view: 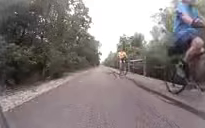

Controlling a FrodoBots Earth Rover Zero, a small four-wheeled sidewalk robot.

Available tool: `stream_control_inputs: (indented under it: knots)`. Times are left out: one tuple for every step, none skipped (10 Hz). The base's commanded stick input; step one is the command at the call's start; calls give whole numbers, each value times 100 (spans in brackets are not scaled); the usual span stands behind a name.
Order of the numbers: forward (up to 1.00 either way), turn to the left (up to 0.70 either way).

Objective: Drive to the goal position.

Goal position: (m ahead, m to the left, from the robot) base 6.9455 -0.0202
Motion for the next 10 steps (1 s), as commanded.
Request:
stream_control_inputs:
  knots:
    - [70, 0]
    - [70, 0]
    - [70, 0]
    - [70, 0]
    - [70, 0]
    - [70, 0]
    - [70, 0]
    - [70, 0]
    - [70, 0]
    - [70, 0]
